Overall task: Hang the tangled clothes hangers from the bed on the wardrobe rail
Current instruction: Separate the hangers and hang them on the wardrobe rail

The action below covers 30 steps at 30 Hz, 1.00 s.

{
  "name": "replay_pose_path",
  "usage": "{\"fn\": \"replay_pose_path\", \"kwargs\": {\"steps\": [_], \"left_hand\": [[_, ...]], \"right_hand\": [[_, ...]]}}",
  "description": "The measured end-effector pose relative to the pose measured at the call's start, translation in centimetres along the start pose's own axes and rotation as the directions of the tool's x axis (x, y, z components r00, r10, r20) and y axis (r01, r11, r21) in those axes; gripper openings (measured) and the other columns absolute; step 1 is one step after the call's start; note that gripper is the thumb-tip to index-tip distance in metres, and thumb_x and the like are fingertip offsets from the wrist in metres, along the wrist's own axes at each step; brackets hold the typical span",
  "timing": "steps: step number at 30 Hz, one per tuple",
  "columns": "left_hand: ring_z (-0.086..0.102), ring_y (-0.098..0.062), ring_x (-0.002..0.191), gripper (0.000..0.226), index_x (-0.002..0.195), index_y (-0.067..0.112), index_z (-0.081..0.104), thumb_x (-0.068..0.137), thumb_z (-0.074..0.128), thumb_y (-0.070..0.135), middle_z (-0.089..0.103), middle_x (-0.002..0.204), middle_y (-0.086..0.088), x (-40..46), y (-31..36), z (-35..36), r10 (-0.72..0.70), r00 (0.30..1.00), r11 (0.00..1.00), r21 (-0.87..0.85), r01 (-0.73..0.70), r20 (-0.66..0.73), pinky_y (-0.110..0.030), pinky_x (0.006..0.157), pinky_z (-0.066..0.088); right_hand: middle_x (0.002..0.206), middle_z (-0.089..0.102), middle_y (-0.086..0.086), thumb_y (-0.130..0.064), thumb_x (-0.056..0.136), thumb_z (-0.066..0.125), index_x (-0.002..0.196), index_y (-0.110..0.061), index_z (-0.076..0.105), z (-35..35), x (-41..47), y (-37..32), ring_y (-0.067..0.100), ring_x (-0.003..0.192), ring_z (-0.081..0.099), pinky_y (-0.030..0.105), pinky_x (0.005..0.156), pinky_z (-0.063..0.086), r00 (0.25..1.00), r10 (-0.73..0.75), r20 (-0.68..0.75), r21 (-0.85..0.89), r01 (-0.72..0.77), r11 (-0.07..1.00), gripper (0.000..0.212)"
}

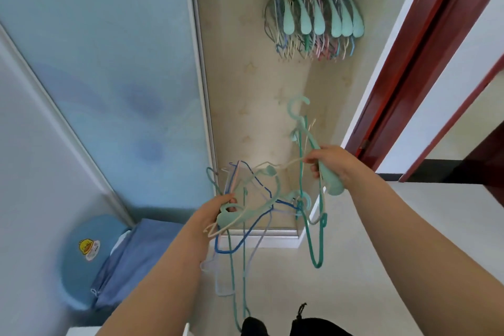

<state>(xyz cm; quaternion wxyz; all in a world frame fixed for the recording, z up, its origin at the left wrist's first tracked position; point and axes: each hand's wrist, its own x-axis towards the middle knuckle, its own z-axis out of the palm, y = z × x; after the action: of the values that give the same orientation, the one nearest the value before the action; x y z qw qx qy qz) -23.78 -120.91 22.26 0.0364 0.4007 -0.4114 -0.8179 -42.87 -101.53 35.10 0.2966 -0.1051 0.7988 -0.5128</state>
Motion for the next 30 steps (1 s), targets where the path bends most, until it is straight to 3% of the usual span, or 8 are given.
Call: {"fn": "replay_pose_path", "kwargs": {"steps": [5, 9, 13, 16, 19, 22, 25, 30], "left_hand": [[0.054, -0.011, 0.043, 0.026, 0.072, 0.01, 0.053, 0.096, 0.053, 0.018, 0.055, 0.053, -0.002, 0.6, 1.5, -1.8, 0.018, 0.995, 0.988, -0.153, -0.003, 0.096, -0.02, 0.046, 0.05], [0.05, -0.008, 0.043, 0.02, 0.077, 0.011, 0.054, 0.091, 0.061, 0.024, 0.052, 0.056, 0.0, 0.9, 2.6, -1.7, 0.03, 0.99, 0.987, -0.163, -0.007, 0.141, -0.02, 0.044, 0.047], [0.056, -0.012, 0.044, 0.019, 0.078, 0.007, 0.061, 0.09, 0.064, 0.022, 0.058, 0.057, -0.005, 1.2, 3.0, -1.1, 0.003, 0.993, 0.995, 0.094, -0.015, 0.121, -0.02, 0.044, 0.048], [0.058, -0.017, 0.054, 0.022, 0.081, 0.005, 0.064, 0.089, 0.067, 0.024, 0.062, 0.067, -0.009, 1.6, 2.9, -0.6, 0.017, 0.995, 0.957, 0.285, -0.046, 0.101, -0.024, 0.052, 0.051], [0.052, -0.011, 0.044, 0.018, 0.082, 0.005, 0.056, 0.093, 0.06, 0.018, 0.055, 0.055, -0.005, 2.0, 2.9, 0.0, 0.062, 0.992, 0.92, 0.379, -0.099, 0.108, -0.021, 0.046, 0.046], [0.047, -0.006, 0.036, 0.015, 0.083, 0.004, 0.052, 0.094, 0.059, 0.012, 0.047, 0.058, -0.007, 1.7, 2.6, 0.8, 0.097, 0.993, 0.888, 0.444, -0.118, 0.071, -0.017, 0.041, 0.044], [0.046, -0.011, 0.039, 0.031, 0.068, 0.006, 0.056, 0.087, 0.069, 0.027, 0.05, 0.051, -0.006, 1.7, 1.7, 1.9, 0.068, 0.996, 0.748, 0.663, -0.017, -0.05, -0.018, 0.041, 0.039], [0.045, -0.012, 0.032, 0.035, 0.066, 0.011, 0.053, 0.094, 0.058, 0.03, 0.049, 0.04, -0.002, 2.1, -1.1, 6.4, -0.133, 0.988, 0.882, 0.444, 0.155, -0.079, -0.014, 0.038, 0.037]], "right_hand": [[0.07, 0.055, 0.018, -0.005, 0.083, 0.066, 0.086, -0.003, 0.058, 0.5, -0.6, 1.0, 0.023, 0.052, 0.051, 0.036, 0.058, 0.047, 1.0, -0.03, 0.007, -0.016, 0.03, 0.999, 0.009], [0.086, 0.058, 0.022, -0.006, 0.083, 0.068, 0.094, -0.007, 0.051, 1.0, -0.9, 2.1, 0.023, 0.061, 0.055, 0.05, 0.073, 0.055, 0.995, -0.074, -0.069, -0.045, 0.071, 0.996, 0.021], [0.11, 0.063, 0.025, -0.009, 0.087, 0.061, 0.1, -0.012, 0.048, 1.2, -1.3, 2.5, 0.02, 0.062, 0.055, 0.046, 0.066, 0.055, 0.978, -0.161, -0.136, -0.105, 0.147, 0.984, 0.019], [0.108, 0.067, 0.019, -0.012, 0.089, 0.059, 0.108, -0.014, 0.044, 0.8, -1.6, 2.4, 0.021, 0.065, 0.057, 0.037, 0.055, 0.052, 0.968, -0.206, -0.144, -0.131, 0.187, 0.974, 0.024], [0.093, 0.072, 0.015, -0.013, 0.085, 0.065, 0.118, -0.01, 0.045, -0.4, -1.5, 2.2, 0.021, 0.065, 0.059, 0.029, 0.05, 0.045, 0.961, -0.231, -0.152, -0.032, 0.229, 0.973, 0.038], [0.074, 0.073, 0.0, -0.009, 0.09, 0.06, 0.102, -0.004, 0.068, -1.6, -1.5, 1.5, 0.011, 0.058, 0.06, 0.02, 0.046, 0.042, 0.971, -0.211, -0.112, 0.051, 0.218, 0.975, 0.016], [0.097, 0.075, -0.001, -0.011, 0.093, 0.058, 0.098, -0.002, 0.069, -1.9, -1.7, 0.2, 0.004, 0.072, 0.067, 0.014, 0.046, 0.043, 0.984, -0.177, 0.021, 0.198, 0.169, 0.965, 0.015], [0.096, 0.072, -0.008, -0.012, 0.09, 0.062, 0.1, -0.013, 0.064, -0.6, -0.8, -2.4, 0.001, 0.075, 0.061, 0.018, 0.057, 0.044, 0.956, -0.282, 0.08, 0.142, 0.269, 0.952, 0.009]]}}
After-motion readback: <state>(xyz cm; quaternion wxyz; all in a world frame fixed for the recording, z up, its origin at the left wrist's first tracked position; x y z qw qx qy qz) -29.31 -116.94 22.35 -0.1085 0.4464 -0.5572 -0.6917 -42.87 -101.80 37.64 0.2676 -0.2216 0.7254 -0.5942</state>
